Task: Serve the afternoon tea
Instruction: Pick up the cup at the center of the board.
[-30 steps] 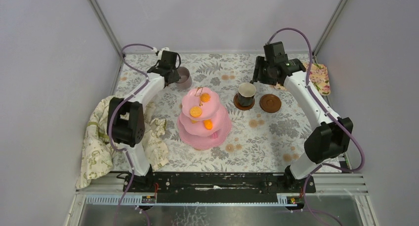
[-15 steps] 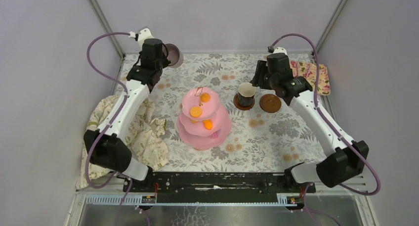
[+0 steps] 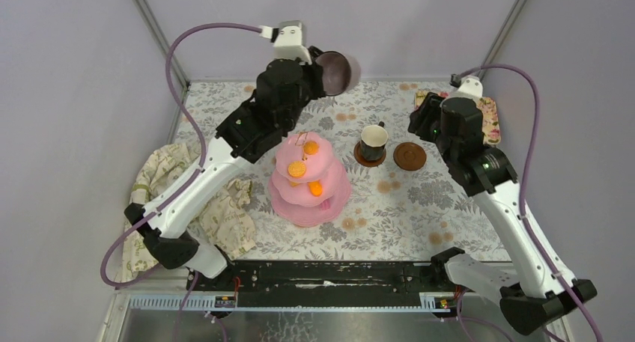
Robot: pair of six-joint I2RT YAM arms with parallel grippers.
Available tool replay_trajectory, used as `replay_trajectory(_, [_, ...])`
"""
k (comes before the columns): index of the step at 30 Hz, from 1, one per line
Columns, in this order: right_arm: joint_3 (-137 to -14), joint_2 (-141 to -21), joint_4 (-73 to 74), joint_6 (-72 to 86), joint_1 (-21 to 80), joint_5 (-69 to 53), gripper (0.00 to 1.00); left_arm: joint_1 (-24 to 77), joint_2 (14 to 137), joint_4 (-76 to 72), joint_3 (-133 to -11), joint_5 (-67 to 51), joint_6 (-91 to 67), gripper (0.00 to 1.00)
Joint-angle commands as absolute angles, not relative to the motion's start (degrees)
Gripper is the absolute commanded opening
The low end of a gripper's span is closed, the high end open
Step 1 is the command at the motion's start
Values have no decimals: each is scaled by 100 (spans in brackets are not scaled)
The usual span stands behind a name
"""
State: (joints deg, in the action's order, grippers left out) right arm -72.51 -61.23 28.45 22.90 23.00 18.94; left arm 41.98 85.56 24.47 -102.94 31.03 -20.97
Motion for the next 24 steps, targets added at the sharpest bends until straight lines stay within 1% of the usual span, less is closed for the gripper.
replay_trajectory(1, [-7257,-5655,3208,2422,2342,2468,55,4913,8839,2257,-11003,3386,-1560,0])
replay_trajectory(7, [-7336,-4932,3914,2442,2341,2801,55,5626,9681,2844,-11710,3229,-1221,0])
replay_trajectory(15, [-7690,-4383,4784,2470,2346,3132,55,6015,10508,3345,-12023,2957,-1302,0])
replay_trajectory(20, [-7766,-4404,5183,2516,2342,2850,55,6239,11068,3703,-12461,2869,-1219,0])
replay_trajectory(24, [-7546,-4406,5269,2602,2346,2491,55,6325,11363,3770,-12671,2801,-1182,0])
